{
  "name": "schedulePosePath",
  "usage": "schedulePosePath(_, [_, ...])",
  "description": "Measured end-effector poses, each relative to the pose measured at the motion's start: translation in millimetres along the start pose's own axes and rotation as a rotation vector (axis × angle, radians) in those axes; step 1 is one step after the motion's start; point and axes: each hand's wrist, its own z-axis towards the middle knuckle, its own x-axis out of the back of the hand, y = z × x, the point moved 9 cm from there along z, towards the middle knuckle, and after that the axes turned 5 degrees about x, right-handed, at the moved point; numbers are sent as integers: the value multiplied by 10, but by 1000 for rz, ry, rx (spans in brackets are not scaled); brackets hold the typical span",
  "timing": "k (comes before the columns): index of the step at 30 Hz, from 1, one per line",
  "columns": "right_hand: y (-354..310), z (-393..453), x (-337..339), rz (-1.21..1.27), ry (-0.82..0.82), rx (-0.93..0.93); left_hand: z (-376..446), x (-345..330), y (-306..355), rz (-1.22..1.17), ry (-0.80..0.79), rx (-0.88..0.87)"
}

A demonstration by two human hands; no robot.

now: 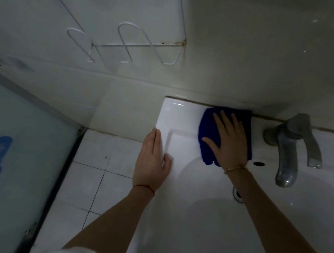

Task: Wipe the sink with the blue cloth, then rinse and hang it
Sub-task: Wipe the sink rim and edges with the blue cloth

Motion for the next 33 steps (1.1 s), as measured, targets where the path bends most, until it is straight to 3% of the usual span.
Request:
schedulePosePath(5, [-853, 513, -168, 9, -125, 237, -12, 10, -24, -9, 2, 26])
schedulePosePath(9, [-604, 404, -109, 37, -162, 331, -14, 5, -27, -6, -12, 23])
schedulePosePath(14, [269, -119, 71, 10, -74, 89, -2, 7, -10, -6, -16, 1])
schedulePosePath(18, [166, -41, 50, -2, -64, -10, -8, 1, 0, 7, -7, -2])
schedulePosePath(23, [-696, 394, -132, -26, -106, 139, -17, 2, -12, 3, 0, 14])
schedulePosePath(26, [-805, 449, -167, -10, -151, 244, -19, 1, -14, 10, -8, 19])
schedulePosePath(28, [-549, 308, -129, -19, -132, 230, -13, 8, -6, 11, -11, 14])
schedulePosePath(33, [408, -308, 47, 16, -8, -88, -8, 22, -2, -4, 2, -7])
